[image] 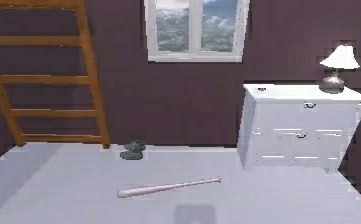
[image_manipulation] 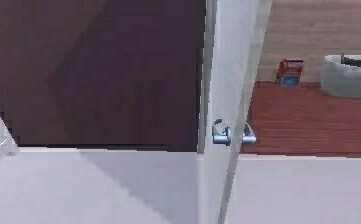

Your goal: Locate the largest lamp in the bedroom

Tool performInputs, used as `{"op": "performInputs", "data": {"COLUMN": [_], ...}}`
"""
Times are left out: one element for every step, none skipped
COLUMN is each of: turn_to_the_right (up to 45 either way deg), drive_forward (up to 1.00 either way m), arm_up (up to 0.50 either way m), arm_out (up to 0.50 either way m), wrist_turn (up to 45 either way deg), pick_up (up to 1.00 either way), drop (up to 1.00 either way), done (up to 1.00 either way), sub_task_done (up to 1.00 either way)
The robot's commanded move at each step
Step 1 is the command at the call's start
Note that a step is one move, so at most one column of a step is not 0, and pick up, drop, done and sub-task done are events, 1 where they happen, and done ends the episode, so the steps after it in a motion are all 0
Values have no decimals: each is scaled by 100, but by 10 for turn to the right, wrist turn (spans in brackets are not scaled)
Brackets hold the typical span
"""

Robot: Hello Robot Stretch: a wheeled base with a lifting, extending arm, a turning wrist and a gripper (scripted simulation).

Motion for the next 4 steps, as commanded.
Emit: {"op": "performInputs", "data": {"turn_to_the_right": [450,210,0,-420], "drive_forward": [0,0,30,0], "arm_up": [0,0,0,0], "arm_out": [0,0,0,0], "wrist_turn": [0,0,0,0], "pick_up": [0,0,0,0], "drop": [0,0,0,0], "done": [0,0,0,0], "sub_task_done": [0,0,0,0]}}
